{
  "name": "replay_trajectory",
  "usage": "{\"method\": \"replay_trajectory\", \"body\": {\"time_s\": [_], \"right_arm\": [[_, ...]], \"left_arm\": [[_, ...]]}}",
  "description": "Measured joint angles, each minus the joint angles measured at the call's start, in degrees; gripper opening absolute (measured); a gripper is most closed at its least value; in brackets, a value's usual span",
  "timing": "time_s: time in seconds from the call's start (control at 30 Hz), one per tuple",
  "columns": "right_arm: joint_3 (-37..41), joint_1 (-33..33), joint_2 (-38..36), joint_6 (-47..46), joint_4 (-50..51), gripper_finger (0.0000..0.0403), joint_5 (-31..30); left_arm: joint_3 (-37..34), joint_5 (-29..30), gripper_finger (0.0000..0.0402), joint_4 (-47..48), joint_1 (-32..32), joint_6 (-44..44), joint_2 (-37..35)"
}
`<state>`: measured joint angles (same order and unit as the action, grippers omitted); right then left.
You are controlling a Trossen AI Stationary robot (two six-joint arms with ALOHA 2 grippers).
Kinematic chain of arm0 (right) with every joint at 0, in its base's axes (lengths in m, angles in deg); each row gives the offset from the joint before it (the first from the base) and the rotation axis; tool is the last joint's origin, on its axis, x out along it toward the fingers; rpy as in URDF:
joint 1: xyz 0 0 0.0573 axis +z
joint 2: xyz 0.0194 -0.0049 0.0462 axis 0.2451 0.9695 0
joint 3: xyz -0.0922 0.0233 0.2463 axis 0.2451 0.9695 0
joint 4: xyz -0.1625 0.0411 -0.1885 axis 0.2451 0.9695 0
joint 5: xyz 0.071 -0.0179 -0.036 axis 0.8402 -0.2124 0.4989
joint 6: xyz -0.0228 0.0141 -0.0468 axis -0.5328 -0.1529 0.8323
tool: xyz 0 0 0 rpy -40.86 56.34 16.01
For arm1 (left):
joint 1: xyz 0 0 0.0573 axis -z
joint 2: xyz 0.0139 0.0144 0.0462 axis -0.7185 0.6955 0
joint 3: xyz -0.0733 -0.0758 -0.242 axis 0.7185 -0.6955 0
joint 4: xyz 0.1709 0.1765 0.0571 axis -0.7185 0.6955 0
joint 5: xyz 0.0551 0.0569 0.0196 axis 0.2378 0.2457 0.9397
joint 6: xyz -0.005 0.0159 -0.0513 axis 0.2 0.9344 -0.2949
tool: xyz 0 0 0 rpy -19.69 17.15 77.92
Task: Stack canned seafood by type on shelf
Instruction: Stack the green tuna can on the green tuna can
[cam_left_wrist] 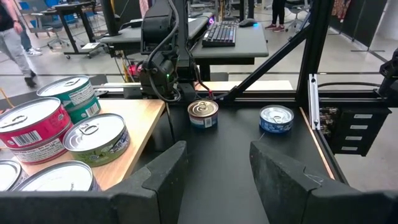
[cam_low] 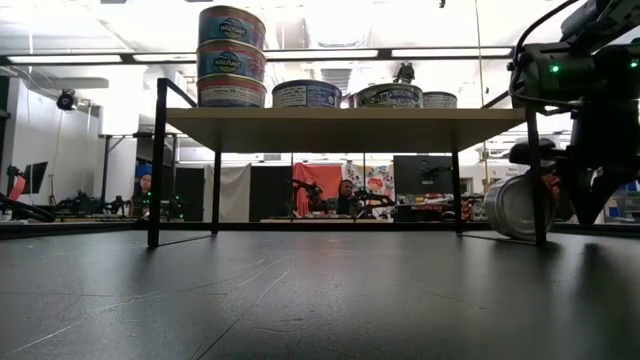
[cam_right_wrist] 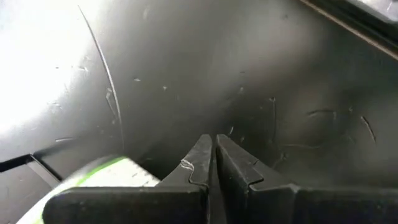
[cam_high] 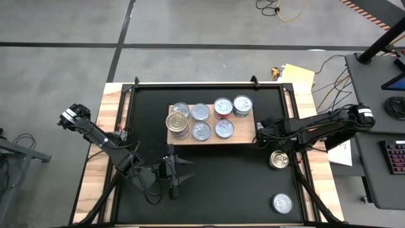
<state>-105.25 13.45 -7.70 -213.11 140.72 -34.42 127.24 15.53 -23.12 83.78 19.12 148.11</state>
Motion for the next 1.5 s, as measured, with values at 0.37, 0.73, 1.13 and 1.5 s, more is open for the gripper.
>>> {"method": "replay_trajectory", "body": {"time_s": [0.37,0.73,1.13,1.5], "right_arm": [[-5.95,0.00,-0.02,0.61,8.61,0.0013,-4.63],[-13.11,-0.01,-0.02,7.92,14.13,0.0013,-6.81],[-24.51,-0.02,-0.02,24.91,25.30,0.0013,-17.17],[-36.19,-0.02,0.00,71.09,24.97,0.0013,-25.76]], "left_arm": [[0.00,0.00,0.0162,0.00,0.00,0.00,0.00],[0.00,-0.02,0.0162,0.00,0.00,0.00,0.00],[0.00,-0.02,0.0162,0.00,0.00,0.00,0.00],[0.00,-0.02,0.0162,0.10,0.00,0.00,0.00]]}}
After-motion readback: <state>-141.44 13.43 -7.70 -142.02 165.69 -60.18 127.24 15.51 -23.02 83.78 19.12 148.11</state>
